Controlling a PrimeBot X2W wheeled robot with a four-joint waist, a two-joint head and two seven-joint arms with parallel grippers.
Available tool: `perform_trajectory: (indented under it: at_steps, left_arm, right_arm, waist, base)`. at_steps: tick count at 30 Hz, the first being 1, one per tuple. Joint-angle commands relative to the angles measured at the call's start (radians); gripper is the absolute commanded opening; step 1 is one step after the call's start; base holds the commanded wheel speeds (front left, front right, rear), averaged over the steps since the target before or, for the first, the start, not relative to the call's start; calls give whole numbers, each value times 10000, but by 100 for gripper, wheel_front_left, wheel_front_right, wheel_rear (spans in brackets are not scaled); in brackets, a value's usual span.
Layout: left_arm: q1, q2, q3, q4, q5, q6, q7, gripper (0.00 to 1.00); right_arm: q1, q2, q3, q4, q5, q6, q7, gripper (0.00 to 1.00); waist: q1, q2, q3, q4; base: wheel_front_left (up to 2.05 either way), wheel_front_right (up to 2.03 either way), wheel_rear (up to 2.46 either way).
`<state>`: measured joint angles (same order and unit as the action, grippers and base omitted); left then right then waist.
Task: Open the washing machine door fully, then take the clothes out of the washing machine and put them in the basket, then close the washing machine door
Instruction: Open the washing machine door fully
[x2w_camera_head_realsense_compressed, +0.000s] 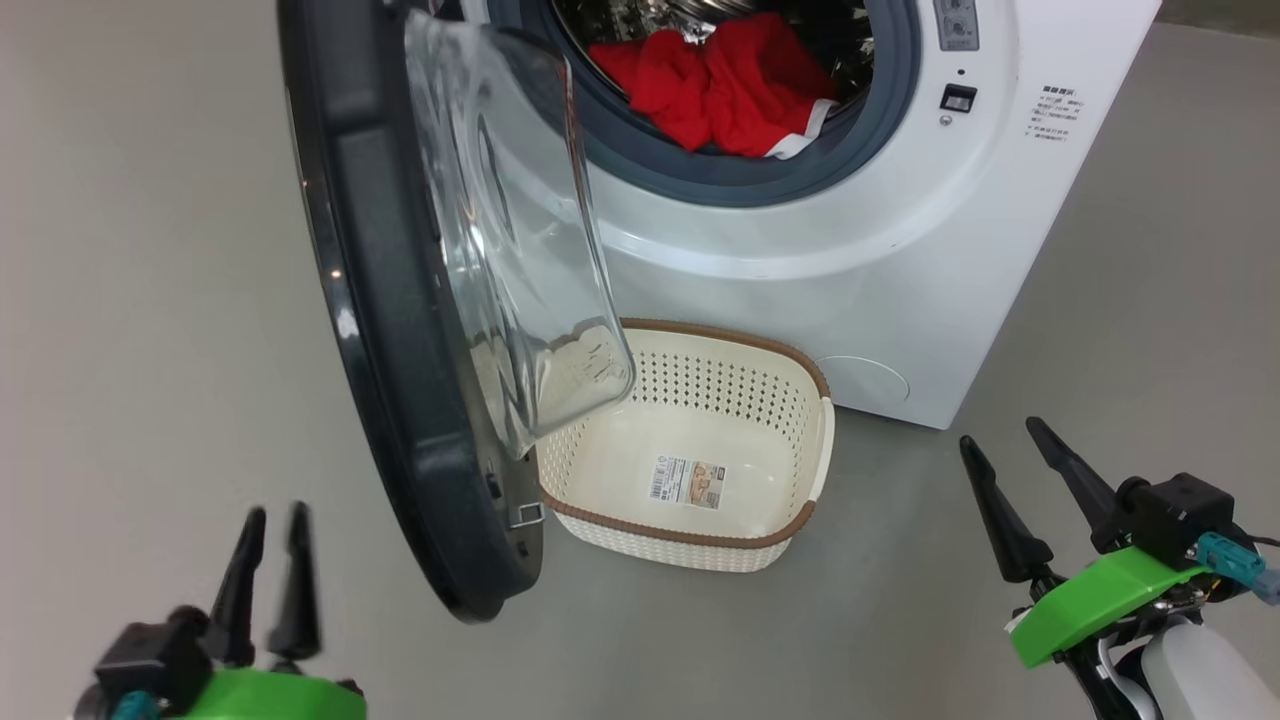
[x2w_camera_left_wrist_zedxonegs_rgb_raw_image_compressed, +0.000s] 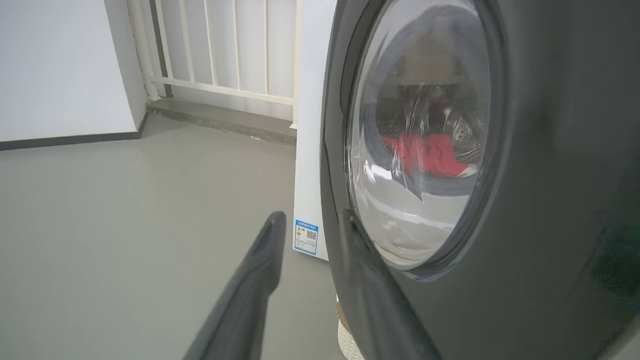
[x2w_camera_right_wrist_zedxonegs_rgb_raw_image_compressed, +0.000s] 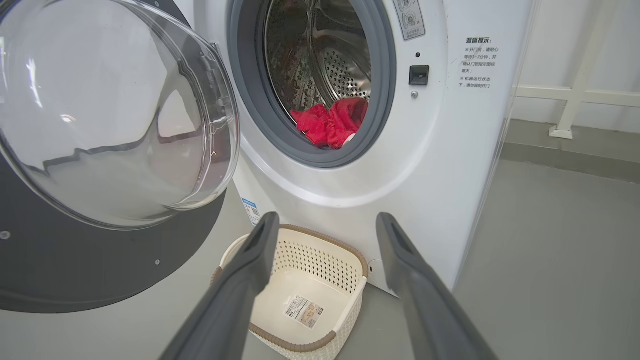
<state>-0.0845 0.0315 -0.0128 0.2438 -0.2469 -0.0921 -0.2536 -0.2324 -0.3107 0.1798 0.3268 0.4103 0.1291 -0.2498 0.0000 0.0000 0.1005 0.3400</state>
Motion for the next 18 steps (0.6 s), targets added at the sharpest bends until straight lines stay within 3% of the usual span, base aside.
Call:
perform_trajectory:
  at_steps: [1,8,13,18]
  left_arm:
    - [-348,187,494,-660,-176,42,-82,0]
    - [-571,187,596,-3348,-326,252,-82,0]
    - [-521,187,-210,-5018,-255,425,-82,0]
    - [-329,187,-1416,-5667,-103,435,-82,0]
  right_arm:
    - [135,-23,149,-289,-137,16,-120,100]
    - [201,-34,173,-321,-158,16,-120,100]
    - [223,-47,137,-355,-171,16,-120,100]
    - [220,-57,115,-414,-240,16,-120,100]
  waist:
    - [0,0,-33,-4]
    - [0,0,-70,26]
    - [0,0,-96,6]
    - [0,0,-97,-40]
  base:
    - [0,0,0]
    - [0,0,0]
    - [0,0,0]
    - [0,0,0]
